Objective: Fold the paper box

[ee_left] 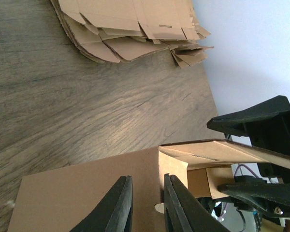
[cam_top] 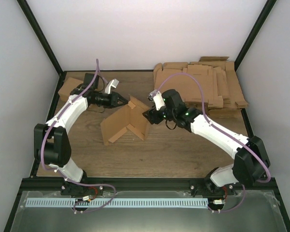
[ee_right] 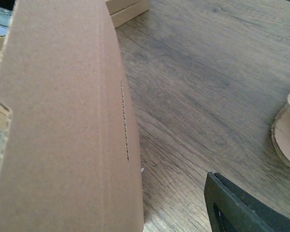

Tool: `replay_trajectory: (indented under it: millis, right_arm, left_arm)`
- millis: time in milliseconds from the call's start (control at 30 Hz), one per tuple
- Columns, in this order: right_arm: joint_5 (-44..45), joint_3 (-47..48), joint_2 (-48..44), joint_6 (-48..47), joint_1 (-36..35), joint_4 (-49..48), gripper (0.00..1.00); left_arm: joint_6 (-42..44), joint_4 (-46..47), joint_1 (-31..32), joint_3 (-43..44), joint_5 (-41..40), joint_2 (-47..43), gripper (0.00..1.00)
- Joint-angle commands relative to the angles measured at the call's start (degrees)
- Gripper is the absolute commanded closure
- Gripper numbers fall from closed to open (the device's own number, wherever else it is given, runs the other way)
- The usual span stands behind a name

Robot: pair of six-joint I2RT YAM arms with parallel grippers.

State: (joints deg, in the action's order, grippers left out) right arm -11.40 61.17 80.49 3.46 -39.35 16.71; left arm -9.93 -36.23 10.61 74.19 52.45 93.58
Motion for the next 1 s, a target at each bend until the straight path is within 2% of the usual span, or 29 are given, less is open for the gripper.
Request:
replay_trajectory:
  millis: [0, 233, 367, 500, 767, 867, 967]
  right_arm:
    - [6.28, 4.03, 2.63, 1.40, -0.76, 9.74, 0.34]
    - [5.83, 7.83, 4.86, 0.98, -1.53, 14.59, 0.38]
    - [6.34, 9.32, 4.52, 0.93, -1.49, 14.96, 0.56]
    - [4.38, 10.42, 4.28, 0.62, -1.45, 14.65, 0.46]
    - [-0.94, 10.12, -1.40, -1.97, -1.52, 7.48, 0.27]
    - [-2.69, 11.61, -1.98, -2.37, -1.23, 6.88, 0.21]
    - [-5.04, 13.26, -1.98, -1.10, 0.02, 6.17, 0.20]
  left_arm:
    - [2.02, -4.31, 0.68, 0.03, -4.71, 0.12, 0.79]
    - [1.98, -4.64, 1.08, 0.69, -5.76, 0.24, 0.79]
    - [1.94, -4.69, 1.15, 0.77, -6.13, 0.14, 0.79]
    - [2.02, -4.94, 1.34, 0.86, -6.27, 0.11, 0.79]
    - [2.44, -5.18, 1.59, 1.00, -6.58, 0.49, 0.79]
    - [2.50, -5.24, 1.65, 1.13, -6.58, 0.58, 0.79]
    - [2.55, -5.19, 1.69, 1.13, -6.64, 0.60, 0.79]
